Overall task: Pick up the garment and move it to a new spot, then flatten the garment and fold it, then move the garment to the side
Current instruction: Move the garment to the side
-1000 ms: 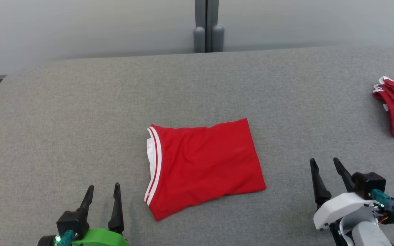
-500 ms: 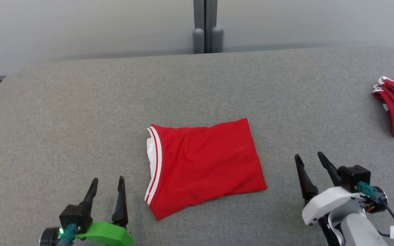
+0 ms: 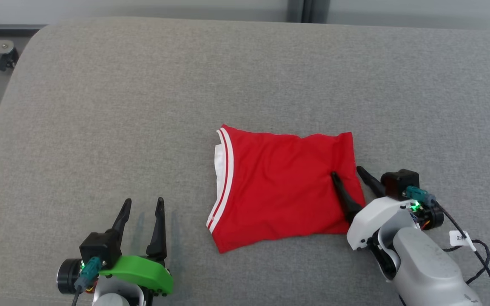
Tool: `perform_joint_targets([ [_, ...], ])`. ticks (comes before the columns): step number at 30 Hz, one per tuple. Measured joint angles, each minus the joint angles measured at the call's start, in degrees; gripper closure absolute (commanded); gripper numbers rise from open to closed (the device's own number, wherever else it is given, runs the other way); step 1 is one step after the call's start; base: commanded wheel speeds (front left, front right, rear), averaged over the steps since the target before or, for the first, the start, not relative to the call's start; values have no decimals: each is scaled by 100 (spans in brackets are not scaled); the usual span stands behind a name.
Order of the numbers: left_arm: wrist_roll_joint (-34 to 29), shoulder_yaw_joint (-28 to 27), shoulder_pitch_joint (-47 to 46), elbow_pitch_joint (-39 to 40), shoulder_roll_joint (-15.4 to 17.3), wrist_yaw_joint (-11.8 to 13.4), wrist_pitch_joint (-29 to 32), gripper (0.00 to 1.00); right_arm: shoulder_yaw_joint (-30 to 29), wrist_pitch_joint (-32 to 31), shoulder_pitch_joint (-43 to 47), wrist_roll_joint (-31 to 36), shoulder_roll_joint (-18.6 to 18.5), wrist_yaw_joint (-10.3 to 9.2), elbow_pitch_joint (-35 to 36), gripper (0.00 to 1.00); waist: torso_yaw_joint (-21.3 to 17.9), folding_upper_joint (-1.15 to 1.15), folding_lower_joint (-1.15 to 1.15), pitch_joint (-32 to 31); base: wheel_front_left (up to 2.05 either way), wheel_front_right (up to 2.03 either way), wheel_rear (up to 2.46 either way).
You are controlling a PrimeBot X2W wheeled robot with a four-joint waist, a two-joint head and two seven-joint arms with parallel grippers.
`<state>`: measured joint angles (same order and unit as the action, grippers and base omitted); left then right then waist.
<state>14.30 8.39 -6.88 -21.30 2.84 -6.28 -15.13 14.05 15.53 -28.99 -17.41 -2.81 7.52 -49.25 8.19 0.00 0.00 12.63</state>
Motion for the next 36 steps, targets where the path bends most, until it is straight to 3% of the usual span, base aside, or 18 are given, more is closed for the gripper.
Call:
perform_joint_targets([
  [1, -5, -5, 2, -1, 1, 0, 0, 0, 22, 2, -51, -93, -18, 0, -67, 95, 45, 0, 0, 7, 0, 0, 0],
  [2, -16, -19, 5, -1, 1, 0, 0, 0, 51, 7, -93, -145, -22, 0, -111, 100, 88, 0, 0, 13, 0, 0, 0],
  [8, -82, -131, 71, 30, 1, -19, 0, 0, -166, -25, -53, -222, 24, 4, 29, 100, 7, 0, 0, -8, 0, 0, 0],
  [14, -78, -69, 103, 103, 0, -70, 0, 0, -528, -37, 207, -105, 19, 10, 301, 100, -454, 0, 0, -30, 0, 0, 0],
  [30, -205, 450, 33, 193, -5, -110, 0, 0, -1033, -40, 817, 246, -3, 2, 666, 100, -2769, 0, 0, -147, 0, 0, 0],
  [36, -174, 612, 43, 142, -9, -111, 0, 0, -1176, -40, 951, 338, -4, 2, 808, 100, -3435, 0, 0, -150, 0, 0, 0],
])
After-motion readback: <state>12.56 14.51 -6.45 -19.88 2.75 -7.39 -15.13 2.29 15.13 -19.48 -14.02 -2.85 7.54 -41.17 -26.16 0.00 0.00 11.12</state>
